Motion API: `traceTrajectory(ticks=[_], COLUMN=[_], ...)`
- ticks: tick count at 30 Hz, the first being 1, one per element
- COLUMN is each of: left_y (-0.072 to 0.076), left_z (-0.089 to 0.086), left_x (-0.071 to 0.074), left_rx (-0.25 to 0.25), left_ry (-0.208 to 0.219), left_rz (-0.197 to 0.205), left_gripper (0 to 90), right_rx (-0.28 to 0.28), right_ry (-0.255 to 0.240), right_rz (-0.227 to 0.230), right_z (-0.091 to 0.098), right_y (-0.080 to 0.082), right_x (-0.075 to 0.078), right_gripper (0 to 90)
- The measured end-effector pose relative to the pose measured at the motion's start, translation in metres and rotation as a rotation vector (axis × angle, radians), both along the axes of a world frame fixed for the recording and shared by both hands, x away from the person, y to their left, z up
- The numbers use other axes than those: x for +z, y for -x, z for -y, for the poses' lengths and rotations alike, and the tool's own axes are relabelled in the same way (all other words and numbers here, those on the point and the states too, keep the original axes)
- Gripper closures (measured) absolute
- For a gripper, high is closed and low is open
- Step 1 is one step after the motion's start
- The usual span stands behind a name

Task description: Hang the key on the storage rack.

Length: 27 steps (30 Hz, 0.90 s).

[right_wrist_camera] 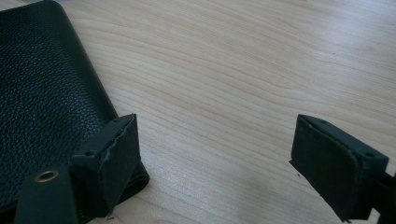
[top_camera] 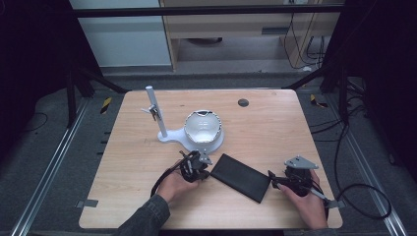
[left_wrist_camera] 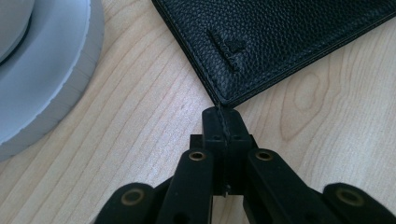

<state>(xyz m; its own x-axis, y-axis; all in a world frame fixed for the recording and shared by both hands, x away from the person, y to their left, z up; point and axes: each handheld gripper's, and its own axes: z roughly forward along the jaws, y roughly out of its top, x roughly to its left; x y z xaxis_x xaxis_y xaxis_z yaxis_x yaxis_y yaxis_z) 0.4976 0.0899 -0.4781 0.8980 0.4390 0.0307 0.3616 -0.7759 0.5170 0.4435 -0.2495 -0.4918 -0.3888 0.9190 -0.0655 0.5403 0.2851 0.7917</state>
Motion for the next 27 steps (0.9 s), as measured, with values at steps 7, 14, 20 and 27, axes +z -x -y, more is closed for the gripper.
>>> traceTrajectory(ticks=[7, 14, 20, 27], left_y=[0.000, 0.000, 0.000, -0.002], left_z=[-0.001, -0.002, -0.003, -0.004], left_x=[0.000, 0.002, 0.006, 0.008], left_rx=[0.000, 0.005, -0.001, 0.003], left_ry=[0.018, 0.039, 0.091, 0.149], left_rz=[0.000, 0.010, 0.013, 0.014], left_gripper=[90.0, 90.0, 90.0, 90.0], right_rx=[0.001, 0.008, 0.040, 0.126], right_ry=[0.001, 0.002, -0.047, -0.097], right_rz=[0.003, 0.010, 0.015, 0.014], right_z=[0.000, 0.000, -0.004, -0.025], right_y=[0.000, 0.000, 0.004, 0.009], right_x=[0.000, 0.001, 0.004, 0.014], right_gripper=[15.5, 15.5, 15.2, 14.2])
